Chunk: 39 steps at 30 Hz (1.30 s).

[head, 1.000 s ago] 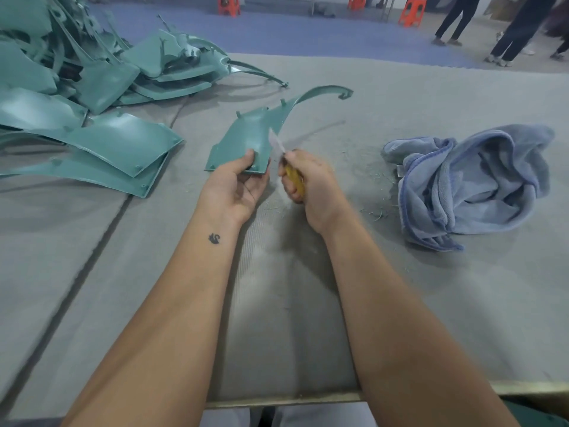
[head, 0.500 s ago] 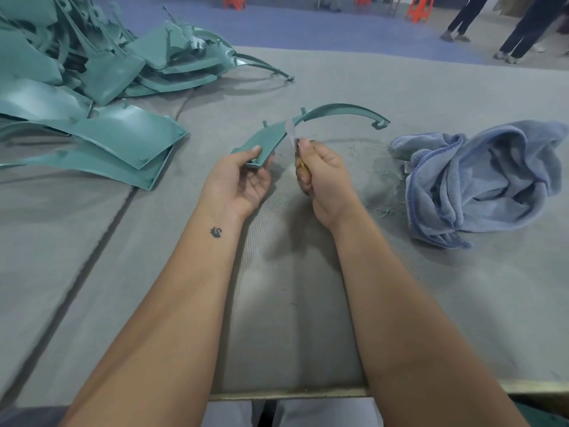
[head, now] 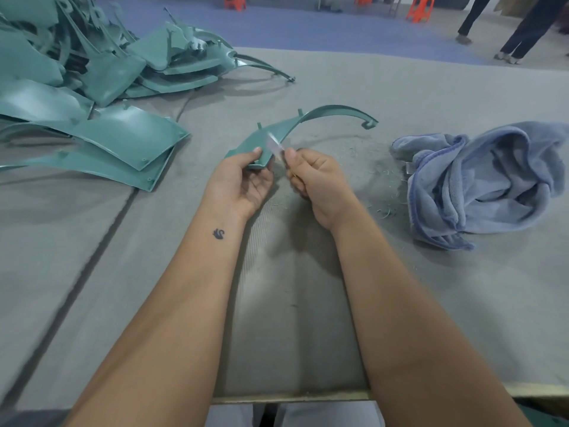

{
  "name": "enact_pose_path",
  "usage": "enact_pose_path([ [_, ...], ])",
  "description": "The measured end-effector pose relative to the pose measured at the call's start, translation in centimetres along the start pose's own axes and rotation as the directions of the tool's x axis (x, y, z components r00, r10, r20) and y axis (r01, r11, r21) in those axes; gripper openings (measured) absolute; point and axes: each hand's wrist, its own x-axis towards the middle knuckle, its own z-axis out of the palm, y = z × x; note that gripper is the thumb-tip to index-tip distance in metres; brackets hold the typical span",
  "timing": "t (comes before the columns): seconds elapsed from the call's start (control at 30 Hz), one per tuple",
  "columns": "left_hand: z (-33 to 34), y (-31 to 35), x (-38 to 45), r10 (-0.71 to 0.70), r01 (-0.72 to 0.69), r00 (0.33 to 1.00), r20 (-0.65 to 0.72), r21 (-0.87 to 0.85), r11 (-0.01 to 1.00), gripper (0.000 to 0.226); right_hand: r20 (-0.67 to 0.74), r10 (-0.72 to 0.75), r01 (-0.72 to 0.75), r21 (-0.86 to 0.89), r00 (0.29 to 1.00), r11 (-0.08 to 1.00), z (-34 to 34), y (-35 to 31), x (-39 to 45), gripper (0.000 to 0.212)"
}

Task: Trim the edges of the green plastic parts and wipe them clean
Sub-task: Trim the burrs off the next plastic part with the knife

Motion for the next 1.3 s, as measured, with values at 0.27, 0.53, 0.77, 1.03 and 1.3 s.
enact_pose_path([
  [0.27,-0.2,0.1,-0.1,0.035,-0.036,0.999,-0.018,-0.013,0.999,0.003,-0.21,0.039,-0.004,0.162,0.977,0.987,-0.2,-0.1,0.4,0.036],
  [0.53,-0.7,0.8,0.3,0.084,-0.084,0.996,0.0,0.044,0.995,0.013,-0.037,0.039,-0.034,0.124,0.999,0.992,-0.7,-0.4,0.3,0.025],
  [0.77,-0.7,0.7,0.0,0.02,-0.031,0.997,0.078,0.134,0.991,0.013,0.075,0.038,-0.032,-0.08,0.996,0.996,-0.1,-0.4,-0.1,0.033],
  [1.03,-0.6,0.6,0.0,0.028,-0.028,1.0,0.003,0.132,0.991,0.012,0.007,0.052,-0.052,0.051,0.999,0.997,-0.7,0.1,0.5,0.034],
  [1.3,-1.1,1.3,-0.2,-0.007,0.008,1.0,-0.018,0.044,0.999,0.008,-0.211,0.171,-0.076,0.395,0.963,0.916,-1.9,-0.2,1.6,0.033],
])
